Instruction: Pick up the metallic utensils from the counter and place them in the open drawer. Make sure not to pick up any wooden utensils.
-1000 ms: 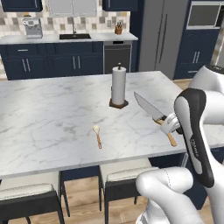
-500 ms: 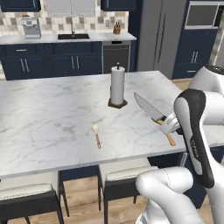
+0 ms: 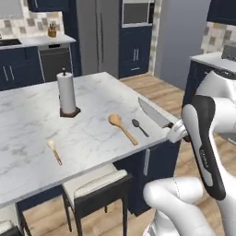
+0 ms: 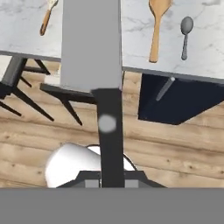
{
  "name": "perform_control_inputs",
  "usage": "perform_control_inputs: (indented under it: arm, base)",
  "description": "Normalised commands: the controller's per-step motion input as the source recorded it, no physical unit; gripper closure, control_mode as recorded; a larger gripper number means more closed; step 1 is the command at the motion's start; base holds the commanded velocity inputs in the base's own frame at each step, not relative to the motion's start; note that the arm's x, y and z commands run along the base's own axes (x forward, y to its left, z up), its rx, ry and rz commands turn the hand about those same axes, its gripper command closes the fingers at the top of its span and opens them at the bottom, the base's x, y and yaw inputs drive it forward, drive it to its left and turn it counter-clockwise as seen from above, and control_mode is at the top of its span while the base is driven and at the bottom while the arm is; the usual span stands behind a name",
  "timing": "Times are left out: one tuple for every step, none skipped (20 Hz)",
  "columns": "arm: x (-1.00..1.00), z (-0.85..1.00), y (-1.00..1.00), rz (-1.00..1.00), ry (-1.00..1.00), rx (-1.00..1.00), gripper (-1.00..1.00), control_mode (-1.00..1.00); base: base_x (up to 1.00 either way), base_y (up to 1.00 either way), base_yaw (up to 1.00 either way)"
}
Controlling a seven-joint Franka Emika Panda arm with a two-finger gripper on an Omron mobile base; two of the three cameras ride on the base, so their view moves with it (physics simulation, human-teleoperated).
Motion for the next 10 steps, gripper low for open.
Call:
perform_control_inputs:
  arm:
    - [0.0,0.0,0.0,0.0,0.0,0.0,1.0,1.0]
    - [0.0,0.0,0.0,0.0,0.0,0.0,1.0,1.0]
    - [0.0,0.0,0.0,0.0,0.0,0.0,1.0,1.0]
    - [0.0,0.0,0.0,0.0,0.0,0.0,1.0,1.0]
    - [0.0,0.0,0.0,0.0,0.0,0.0,1.0,1.0]
    - [0.0,0.0,0.0,0.0,0.0,0.0,1.0,1.0]
    - [0.0,0.0,0.0,0.0,0.0,0.0,1.0,1.0]
    - [0.0,0.0,0.0,0.0,0.0,0.0,1.0,1.0]
    - [0.0,0.0,0.0,0.0,0.0,0.0,1.0,1.0]
    - [0.0,0.0,0.0,0.0,0.0,0.0,1.0,1.0]
  base:
    - [0.07,-0.69,-0.77]
    - [0.08,-0.69,-0.75]
    - [0.1,-0.71,-0.74]
    - [0.1,-0.72,-0.73]
    - [0.13,-0.8,-0.7]
    - [0.14,-0.96,-0.65]
    - [0.13,-1.0,-0.59]
    - [0.19,-1.0,-0.51]
    - [0.28,-1.0,-0.43]
    - [0.31,-1.0,-0.32]
